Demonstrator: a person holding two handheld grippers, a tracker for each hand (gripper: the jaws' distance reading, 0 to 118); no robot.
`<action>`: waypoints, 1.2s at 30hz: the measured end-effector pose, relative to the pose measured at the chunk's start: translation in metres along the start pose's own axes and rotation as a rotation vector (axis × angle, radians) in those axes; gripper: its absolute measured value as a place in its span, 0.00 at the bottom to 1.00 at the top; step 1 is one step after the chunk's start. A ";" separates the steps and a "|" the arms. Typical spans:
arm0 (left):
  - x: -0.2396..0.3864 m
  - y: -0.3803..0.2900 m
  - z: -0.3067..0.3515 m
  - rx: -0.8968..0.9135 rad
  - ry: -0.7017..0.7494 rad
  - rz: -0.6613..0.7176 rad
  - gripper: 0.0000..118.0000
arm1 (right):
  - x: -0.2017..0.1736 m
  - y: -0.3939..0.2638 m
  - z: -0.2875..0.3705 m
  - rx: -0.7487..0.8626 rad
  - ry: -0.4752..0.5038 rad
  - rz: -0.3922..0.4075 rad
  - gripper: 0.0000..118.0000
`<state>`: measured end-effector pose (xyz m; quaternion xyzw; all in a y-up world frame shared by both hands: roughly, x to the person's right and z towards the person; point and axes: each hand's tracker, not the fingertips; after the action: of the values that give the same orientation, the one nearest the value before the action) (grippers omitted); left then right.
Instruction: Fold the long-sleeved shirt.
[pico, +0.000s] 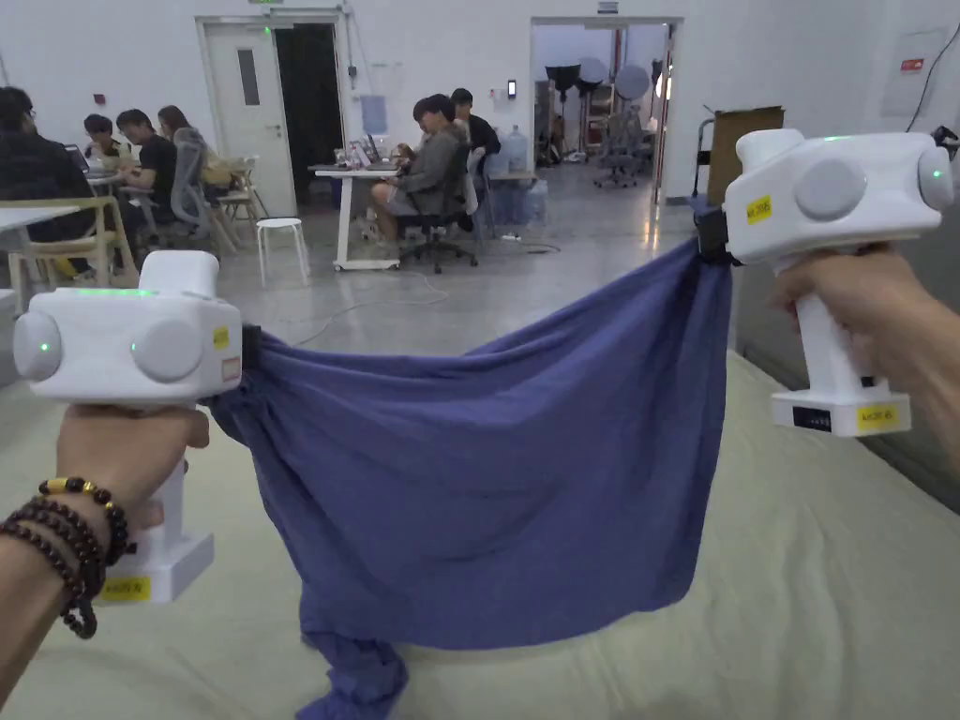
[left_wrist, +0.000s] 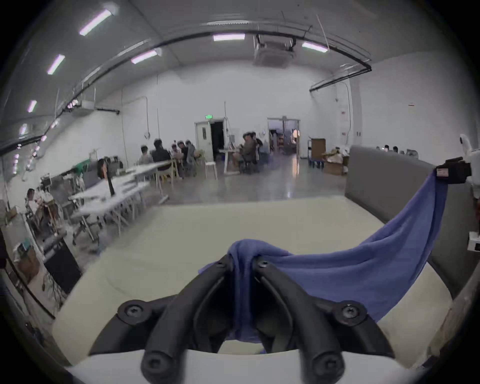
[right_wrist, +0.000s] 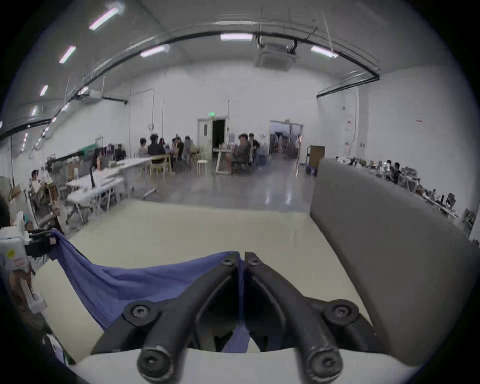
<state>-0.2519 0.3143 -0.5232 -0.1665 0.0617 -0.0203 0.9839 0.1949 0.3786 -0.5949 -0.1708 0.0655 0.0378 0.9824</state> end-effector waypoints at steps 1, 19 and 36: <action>0.001 0.020 -0.002 0.013 0.011 0.004 0.08 | 0.000 0.020 -0.001 0.023 -0.024 0.009 0.00; 0.011 0.028 -0.055 -0.034 0.058 -0.029 0.07 | 0.012 -0.011 -0.066 -0.030 -0.056 -0.019 0.00; 0.011 -0.151 -0.080 -0.290 -0.021 -0.077 0.07 | 0.005 -0.219 -0.077 -0.213 -0.045 -0.119 0.00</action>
<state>-0.2544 0.1454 -0.5499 -0.3091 0.0474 -0.0474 0.9487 0.2121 0.1471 -0.5955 -0.2770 0.0289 -0.0102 0.9604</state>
